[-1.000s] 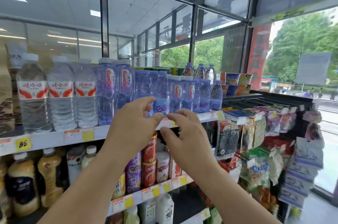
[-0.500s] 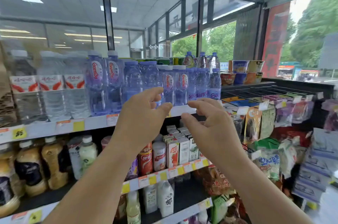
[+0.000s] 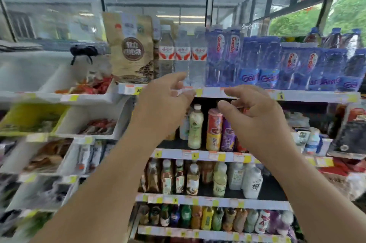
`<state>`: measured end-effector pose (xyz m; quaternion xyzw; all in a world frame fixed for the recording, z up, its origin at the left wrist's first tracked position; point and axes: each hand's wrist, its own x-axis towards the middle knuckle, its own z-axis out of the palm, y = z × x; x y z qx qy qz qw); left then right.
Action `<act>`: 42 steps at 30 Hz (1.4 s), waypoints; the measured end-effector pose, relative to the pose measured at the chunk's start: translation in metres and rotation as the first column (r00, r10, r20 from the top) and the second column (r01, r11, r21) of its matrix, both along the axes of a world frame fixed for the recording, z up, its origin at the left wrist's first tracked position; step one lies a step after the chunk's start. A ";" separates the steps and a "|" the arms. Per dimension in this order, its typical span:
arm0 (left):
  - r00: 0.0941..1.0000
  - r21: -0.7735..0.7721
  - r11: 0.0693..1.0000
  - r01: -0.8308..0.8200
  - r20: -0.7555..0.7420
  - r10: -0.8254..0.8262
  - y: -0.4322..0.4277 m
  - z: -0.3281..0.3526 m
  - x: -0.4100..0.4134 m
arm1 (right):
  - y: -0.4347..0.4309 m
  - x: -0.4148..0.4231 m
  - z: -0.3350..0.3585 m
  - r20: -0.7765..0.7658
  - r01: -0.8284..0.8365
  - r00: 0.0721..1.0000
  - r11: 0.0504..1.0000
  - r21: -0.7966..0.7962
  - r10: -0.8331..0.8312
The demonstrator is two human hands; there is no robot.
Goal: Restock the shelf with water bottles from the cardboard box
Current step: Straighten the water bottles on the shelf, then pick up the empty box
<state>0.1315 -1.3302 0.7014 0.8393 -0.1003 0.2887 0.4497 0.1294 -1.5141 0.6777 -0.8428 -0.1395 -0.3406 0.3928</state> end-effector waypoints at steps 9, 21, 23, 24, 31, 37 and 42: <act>0.986 -0.024 0.986 -0.165 -0.032 0.164 0.102 -0.026 -0.072 | 0.103 -0.041 -0.021 -0.052 -0.162 0.986 0.984 -0.078 0.158; 0.904 -0.079 0.964 -0.254 -0.373 0.208 0.150 -0.202 -0.074 | 0.142 -0.026 -0.192 -0.446 -0.314 0.875 0.923 -0.221 0.190; 0.843 -0.081 0.948 -0.308 -0.485 0.233 0.155 -0.254 -0.069 | 0.148 -0.013 -0.242 -0.559 -0.360 0.809 0.906 -0.224 0.183; 0.808 -0.085 0.936 -0.342 -0.536 0.247 0.157 -0.282 -0.066 | 0.151 -0.006 -0.267 -0.605 -0.384 0.776 0.895 -0.225 0.181; 0.609 -0.053 0.869 -0.492 -0.734 0.300 0.161 -0.447 -0.031 | 0.182 0.044 -0.421 -0.740 -0.528 0.644 0.814 -0.244 0.195; 0.527 -0.058 0.803 -0.593 -0.782 0.333 0.177 -0.576 -0.010 | 0.213 0.082 -0.549 -0.763 -0.617 0.610 0.733 -0.286 0.216; 0.174 0.178 0.665 -0.725 -0.888 0.427 0.187 -0.738 -0.037 | 0.233 0.109 -0.697 -0.806 -0.640 0.584 0.665 -0.386 0.095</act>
